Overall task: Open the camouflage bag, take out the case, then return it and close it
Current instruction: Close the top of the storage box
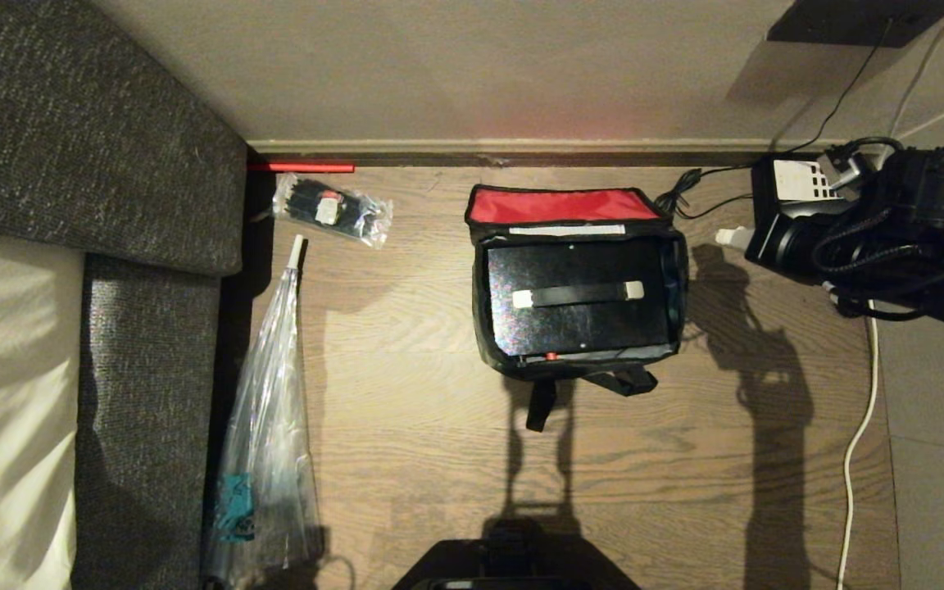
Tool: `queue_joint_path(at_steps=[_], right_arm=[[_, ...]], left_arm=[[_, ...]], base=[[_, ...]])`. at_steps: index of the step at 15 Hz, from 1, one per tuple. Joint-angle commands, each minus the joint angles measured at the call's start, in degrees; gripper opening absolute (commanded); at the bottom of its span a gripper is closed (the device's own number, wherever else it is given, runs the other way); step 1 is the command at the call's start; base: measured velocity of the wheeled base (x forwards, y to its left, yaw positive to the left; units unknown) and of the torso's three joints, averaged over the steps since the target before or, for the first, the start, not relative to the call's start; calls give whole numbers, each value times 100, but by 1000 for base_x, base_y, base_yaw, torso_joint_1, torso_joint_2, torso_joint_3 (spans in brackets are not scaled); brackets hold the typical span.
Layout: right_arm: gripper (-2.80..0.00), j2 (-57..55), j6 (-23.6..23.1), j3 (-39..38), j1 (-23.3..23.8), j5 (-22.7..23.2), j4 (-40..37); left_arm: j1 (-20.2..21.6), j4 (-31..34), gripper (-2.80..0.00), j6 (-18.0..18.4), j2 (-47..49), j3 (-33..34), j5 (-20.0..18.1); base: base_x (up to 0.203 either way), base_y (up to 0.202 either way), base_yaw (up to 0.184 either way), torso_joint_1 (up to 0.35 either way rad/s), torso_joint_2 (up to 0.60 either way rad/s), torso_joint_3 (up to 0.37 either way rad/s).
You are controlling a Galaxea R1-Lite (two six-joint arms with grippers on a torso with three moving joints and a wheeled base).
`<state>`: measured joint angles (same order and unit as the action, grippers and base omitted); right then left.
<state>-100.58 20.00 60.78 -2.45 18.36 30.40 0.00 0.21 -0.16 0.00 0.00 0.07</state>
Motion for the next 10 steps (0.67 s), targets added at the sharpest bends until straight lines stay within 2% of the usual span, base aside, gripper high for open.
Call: queue_joint_path(at_steps=[1, 2, 6, 10], right_arm=[[-280, -39, 35, -41, -8, 71, 14], [-280, -115, 127, -53, -2, 104, 22], [-280, -499, 1326, 165, -1, 196, 167], [-280, -889, 1459, 839, 288, 429, 110]], left_arm=[[0, -3, -280, -2, 0, 9, 1], [0, -3, -280, -2, 0, 7, 1], [0, -3, -280, -2, 0, 1, 1], [0, -3, -280, -2, 0, 9, 1]], base=[[0, 0, 0, 0, 0, 0], [0, 0, 0, 0, 0, 0], [0, 0, 0, 0, 0, 0], [0, 0, 0, 0, 0, 0]])
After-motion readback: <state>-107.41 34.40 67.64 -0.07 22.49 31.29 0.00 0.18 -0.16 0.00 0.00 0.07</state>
